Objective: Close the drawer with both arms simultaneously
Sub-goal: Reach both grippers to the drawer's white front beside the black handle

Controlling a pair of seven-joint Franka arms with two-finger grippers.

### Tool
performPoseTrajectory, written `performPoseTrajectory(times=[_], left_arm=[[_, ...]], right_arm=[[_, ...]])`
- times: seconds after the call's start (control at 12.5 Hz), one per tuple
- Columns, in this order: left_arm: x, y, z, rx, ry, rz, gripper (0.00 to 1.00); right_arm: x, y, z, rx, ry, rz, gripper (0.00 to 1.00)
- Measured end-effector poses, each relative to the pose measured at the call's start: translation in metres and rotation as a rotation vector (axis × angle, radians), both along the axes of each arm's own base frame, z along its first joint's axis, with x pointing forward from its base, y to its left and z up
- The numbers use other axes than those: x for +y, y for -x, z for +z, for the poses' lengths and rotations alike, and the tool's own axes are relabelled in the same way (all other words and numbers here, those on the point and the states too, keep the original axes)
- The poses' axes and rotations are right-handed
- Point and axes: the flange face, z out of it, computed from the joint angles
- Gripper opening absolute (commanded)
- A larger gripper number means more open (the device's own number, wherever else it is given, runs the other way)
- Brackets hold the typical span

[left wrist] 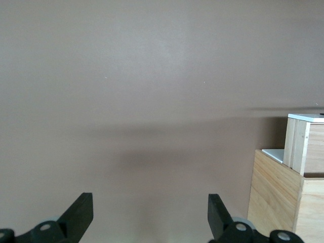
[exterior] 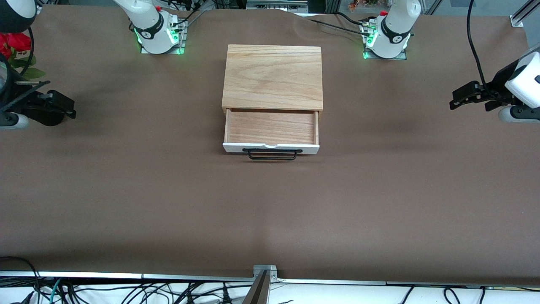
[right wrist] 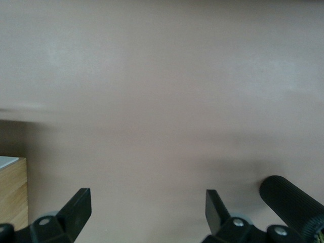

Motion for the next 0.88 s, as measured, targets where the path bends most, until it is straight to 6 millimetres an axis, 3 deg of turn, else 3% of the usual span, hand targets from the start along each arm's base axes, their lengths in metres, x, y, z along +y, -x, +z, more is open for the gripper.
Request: performPoseTrajectory(times=[0.24, 0.4, 0.72, 0.88], left_arm=[[-0.001, -0.002, -0.005, 0.010, 0.001, -0.002, 1.00], [-0.006, -0.013, -0.030, 0.050, 0.003, -0.013, 1.00], [-0.012, -0.030, -0.065, 0.096, 0.006, -0.022, 1.00], [-0.011, -0.042, -0.104, 0.163, 0.009, -0.022, 1.00]], right_arm=[[0.028, -0.016, -0.038, 0.050, -0.028, 0.040, 1.00], [0.055, -0.030, -0.074, 0.081, -0.121, 0.053, 1.00], [0.120, -0.060, -0.127, 0.021, -0.228, 0.097, 1.00], [0.163, -0.068, -0.158, -0.006, -0.277, 0.122, 1.00]])
